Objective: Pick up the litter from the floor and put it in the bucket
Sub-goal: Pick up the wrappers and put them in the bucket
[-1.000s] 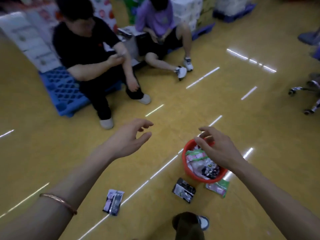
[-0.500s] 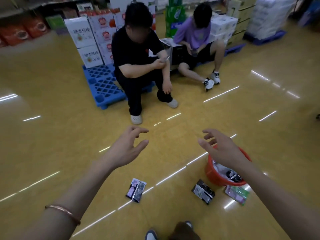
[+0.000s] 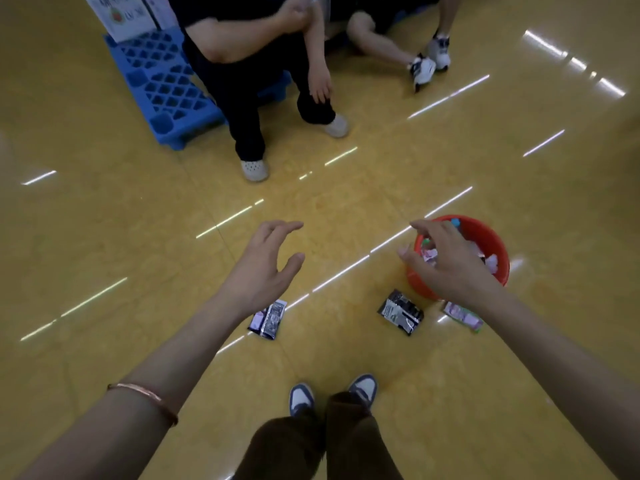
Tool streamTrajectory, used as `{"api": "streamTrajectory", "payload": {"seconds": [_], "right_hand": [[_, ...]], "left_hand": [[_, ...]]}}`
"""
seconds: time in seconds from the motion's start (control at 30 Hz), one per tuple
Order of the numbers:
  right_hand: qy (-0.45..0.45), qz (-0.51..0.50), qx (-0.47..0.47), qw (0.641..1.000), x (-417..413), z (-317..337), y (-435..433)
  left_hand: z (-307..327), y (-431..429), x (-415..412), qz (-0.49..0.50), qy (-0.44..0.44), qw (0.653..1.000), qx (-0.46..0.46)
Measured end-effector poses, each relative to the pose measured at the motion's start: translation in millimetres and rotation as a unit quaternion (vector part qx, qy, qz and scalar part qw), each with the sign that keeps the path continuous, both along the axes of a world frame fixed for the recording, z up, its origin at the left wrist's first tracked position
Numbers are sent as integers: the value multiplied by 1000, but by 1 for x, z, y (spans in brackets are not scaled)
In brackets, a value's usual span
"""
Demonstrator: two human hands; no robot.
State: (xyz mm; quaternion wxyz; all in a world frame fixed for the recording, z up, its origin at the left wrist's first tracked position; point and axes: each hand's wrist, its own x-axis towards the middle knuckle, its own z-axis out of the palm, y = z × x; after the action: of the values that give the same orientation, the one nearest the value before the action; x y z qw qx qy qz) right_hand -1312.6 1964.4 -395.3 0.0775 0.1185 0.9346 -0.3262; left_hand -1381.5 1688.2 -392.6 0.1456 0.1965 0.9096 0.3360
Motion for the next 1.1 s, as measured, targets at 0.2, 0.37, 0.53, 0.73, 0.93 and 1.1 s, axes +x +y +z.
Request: {"api": "streamTrajectory", "payload": {"seconds": [0.2, 0.37, 0.53, 0.73, 0.93, 1.1], "right_hand": [[-20, -18, 4, 1000, -39, -62, 15], [-80, 4, 29, 996, -57, -179, 10], [-109, 11, 18, 994, -73, -329, -15], [-125, 45, 30, 991, -95, -497, -39], [-126, 86, 59, 987, -118, -627, -45], [-102, 106, 67, 987, -129, -688, -46]], "left_hand": [[-64, 16, -55, 3, 8, 1000, -9], [-194, 1, -85, 4, -44, 996, -74], [-345, -20, -93, 17, -86, 984, -154], [-532, -71, -100, -8, -55, 953, -298], [-680, -120, -97, -11, -132, 901, -414], [-754, -133, -85, 28, -263, 856, -444]]}}
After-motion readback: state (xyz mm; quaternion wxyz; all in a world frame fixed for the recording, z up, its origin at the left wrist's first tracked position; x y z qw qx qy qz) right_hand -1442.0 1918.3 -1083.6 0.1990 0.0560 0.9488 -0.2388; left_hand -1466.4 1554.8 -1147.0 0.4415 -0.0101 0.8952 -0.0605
